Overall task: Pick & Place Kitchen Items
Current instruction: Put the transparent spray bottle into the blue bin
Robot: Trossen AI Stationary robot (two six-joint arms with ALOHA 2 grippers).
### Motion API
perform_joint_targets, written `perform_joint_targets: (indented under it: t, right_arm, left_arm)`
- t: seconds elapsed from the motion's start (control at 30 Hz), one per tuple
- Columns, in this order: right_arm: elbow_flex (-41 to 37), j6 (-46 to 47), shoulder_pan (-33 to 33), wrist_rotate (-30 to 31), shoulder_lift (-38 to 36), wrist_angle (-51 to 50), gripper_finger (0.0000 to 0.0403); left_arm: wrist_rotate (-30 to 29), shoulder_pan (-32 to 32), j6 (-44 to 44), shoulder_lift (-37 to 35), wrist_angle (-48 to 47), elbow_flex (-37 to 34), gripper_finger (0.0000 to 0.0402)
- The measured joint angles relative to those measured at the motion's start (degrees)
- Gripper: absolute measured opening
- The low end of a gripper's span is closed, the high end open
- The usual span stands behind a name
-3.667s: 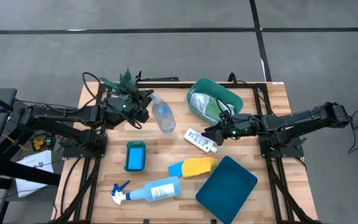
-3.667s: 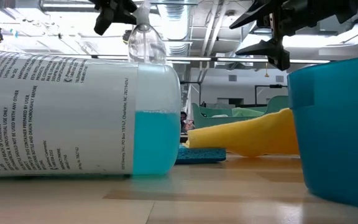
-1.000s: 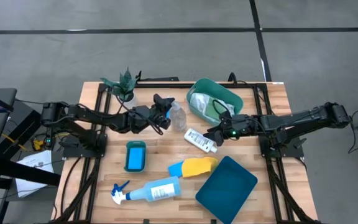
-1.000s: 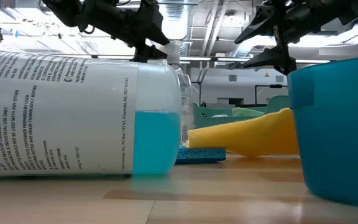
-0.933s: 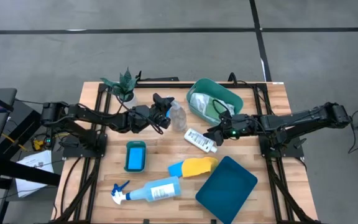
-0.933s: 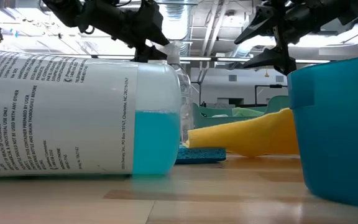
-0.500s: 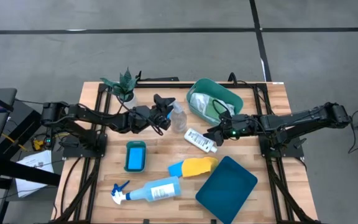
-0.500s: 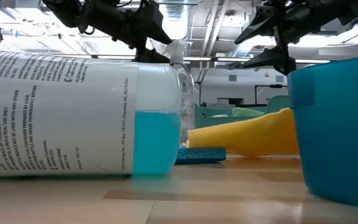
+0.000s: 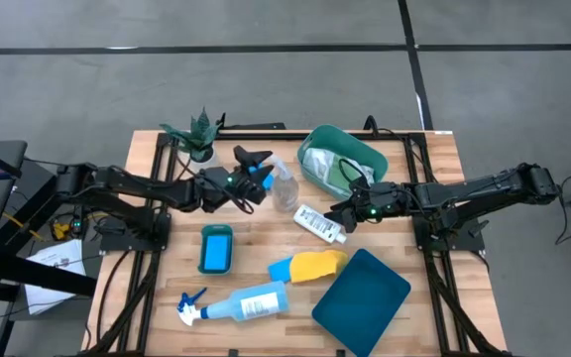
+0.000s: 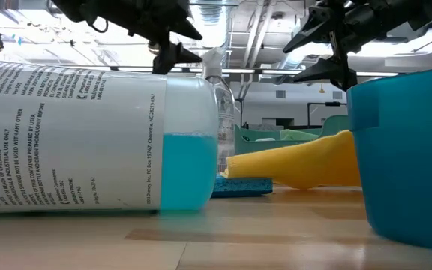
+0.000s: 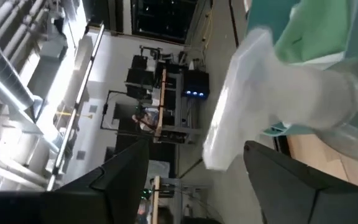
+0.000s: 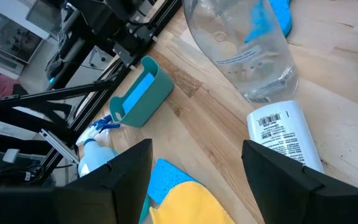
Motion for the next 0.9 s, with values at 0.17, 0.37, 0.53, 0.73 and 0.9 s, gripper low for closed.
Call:
perform_joint_targets:
  t: [0.17,0.37,0.53,0.73,0.9]
  right_arm:
    - [0.00,-0.14,0.00,-0.02,0.00,0.00,0.0240]
    - [0.00,-0.13,0.00,-0.02,0.00,0.00,0.0240]
    - [0.00,0.01,0.00,-0.02,0.00,-0.01,0.0240]
    - [0.00,1.14,0.00,-0.02,0.00,2.77,0.0240]
    - [0.00,1.11,0.00,2.18,0.00,12.60,0.0240]
  left_arm:
    - [0.13,0.00,-9.30,-4.22,-11.57,0.00,0.0257]
    - [4.99,-0.19,-29.32,-11.13,-23.57,-0.02,0.0257]
    - [12.56,-0.39,-41.43,-18.01,-26.68,0.00,0.0258]
    - [14.71,-0.39,-51.89,-23.14,-28.92,0.02,0.0259]
    - [14.83,-0.44,-59.35,-25.50,-33.91,0.02,0.0258]
